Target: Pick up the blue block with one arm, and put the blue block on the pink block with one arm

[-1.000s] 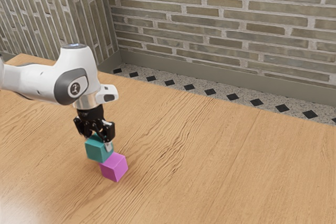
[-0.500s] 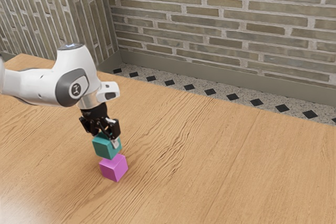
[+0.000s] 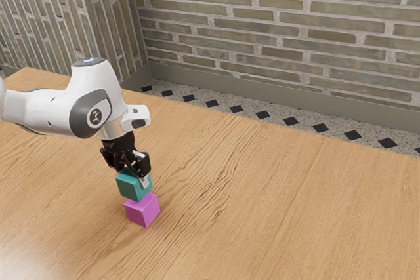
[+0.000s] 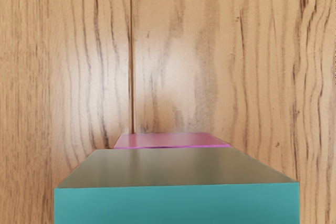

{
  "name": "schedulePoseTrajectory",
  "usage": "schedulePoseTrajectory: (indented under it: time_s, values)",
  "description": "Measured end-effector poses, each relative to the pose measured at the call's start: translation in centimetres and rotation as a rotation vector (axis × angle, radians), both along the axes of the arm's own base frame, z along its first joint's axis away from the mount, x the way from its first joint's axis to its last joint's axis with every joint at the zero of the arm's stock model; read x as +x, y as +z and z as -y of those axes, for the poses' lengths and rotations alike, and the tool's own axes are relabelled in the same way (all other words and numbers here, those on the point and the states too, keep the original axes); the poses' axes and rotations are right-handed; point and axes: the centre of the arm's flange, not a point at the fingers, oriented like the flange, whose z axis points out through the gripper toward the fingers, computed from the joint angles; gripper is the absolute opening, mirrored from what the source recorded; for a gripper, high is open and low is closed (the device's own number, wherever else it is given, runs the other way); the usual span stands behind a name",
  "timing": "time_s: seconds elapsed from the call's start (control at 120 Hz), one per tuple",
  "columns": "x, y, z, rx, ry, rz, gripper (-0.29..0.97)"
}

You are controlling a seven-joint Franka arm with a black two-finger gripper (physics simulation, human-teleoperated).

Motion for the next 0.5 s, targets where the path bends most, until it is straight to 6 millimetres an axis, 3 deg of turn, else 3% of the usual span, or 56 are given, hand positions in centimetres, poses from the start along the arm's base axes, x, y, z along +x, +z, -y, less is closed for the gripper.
schedulePoseTrajectory:
  time_s: [0.5]
  values:
    - [-0.34, 0.02, 0.31, -0.011, 0.023, 0.006, 0.29]
